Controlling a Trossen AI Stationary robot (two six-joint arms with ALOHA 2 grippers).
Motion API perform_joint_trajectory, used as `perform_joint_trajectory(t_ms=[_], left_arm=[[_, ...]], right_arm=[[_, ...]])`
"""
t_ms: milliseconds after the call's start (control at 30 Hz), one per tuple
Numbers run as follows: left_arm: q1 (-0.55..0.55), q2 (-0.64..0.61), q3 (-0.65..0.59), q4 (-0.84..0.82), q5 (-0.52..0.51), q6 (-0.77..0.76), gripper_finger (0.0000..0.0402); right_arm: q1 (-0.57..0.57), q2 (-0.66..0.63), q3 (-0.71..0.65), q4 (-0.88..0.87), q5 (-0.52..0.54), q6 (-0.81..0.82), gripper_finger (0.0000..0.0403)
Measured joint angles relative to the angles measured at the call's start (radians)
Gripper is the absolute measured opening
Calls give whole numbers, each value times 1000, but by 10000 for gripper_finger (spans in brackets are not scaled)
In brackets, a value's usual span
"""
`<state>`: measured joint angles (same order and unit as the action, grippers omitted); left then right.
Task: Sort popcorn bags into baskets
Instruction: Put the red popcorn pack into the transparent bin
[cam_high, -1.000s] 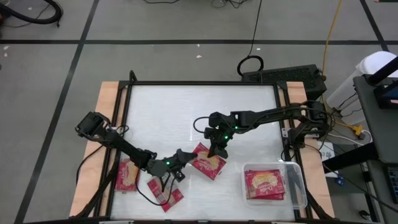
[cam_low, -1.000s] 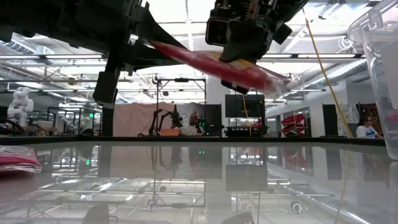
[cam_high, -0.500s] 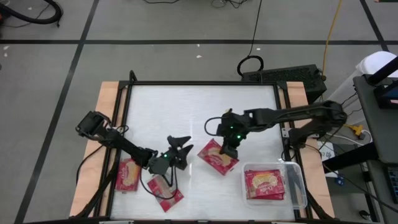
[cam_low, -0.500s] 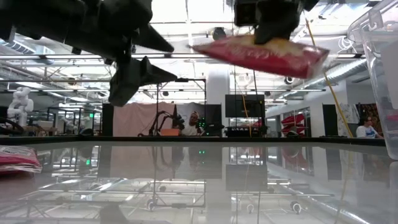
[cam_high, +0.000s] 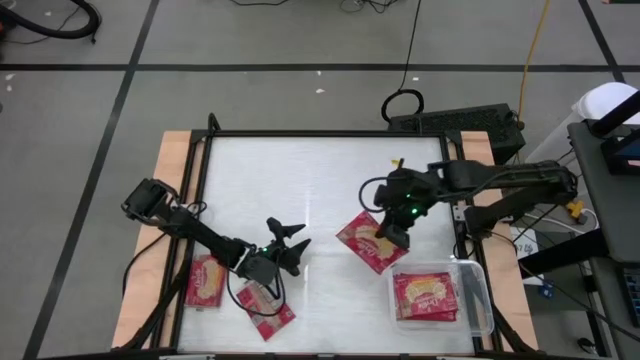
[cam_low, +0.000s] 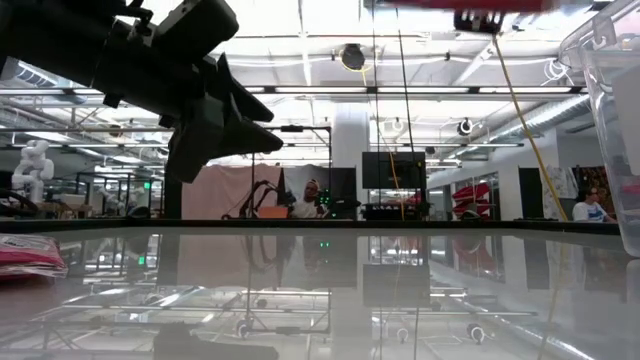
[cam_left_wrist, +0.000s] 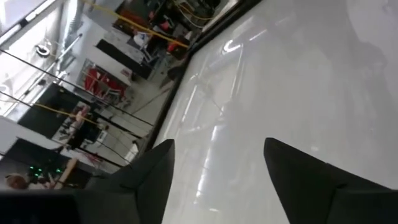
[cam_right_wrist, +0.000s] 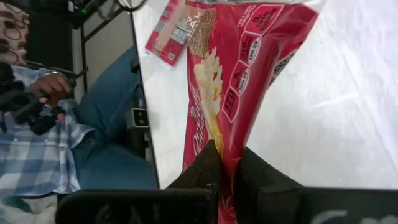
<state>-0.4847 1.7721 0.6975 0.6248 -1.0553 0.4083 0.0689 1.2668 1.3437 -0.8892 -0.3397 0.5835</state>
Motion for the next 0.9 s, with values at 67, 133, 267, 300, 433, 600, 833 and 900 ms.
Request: perform_joint_trajectory(t_ms=[67, 133, 267, 300, 433, 600, 833, 900], left_arm=[[1, 0, 0, -19, 7, -19, 241], [1, 0, 0, -32, 8, -48, 231], [1, 0, 0, -81, 18, -126, 217], [1, 0, 0, -92, 23, -146, 214], [1, 0, 0, -142, 48, -218, 204], [1, 0, 0, -184, 64, -262, 193], [3, 0, 0, -187, 64, -276, 193], [5, 0, 0, -187, 66, -280, 192]], right_arm=[[0, -2, 45, -59, -3, 4, 5], [1, -2, 85, -140, -5, 7, 5], [26, -2, 118, -243, -16, 6, 7], [35, -2, 118, -258, -29, 6, 8], [87, -2, 118, -315, -104, 26, 10], [161, -2, 118, -402, -158, 63, 8], [266, -3, 118, -559, -159, 61, 8], [285, -4, 118, -572, -148, 60, 8]])
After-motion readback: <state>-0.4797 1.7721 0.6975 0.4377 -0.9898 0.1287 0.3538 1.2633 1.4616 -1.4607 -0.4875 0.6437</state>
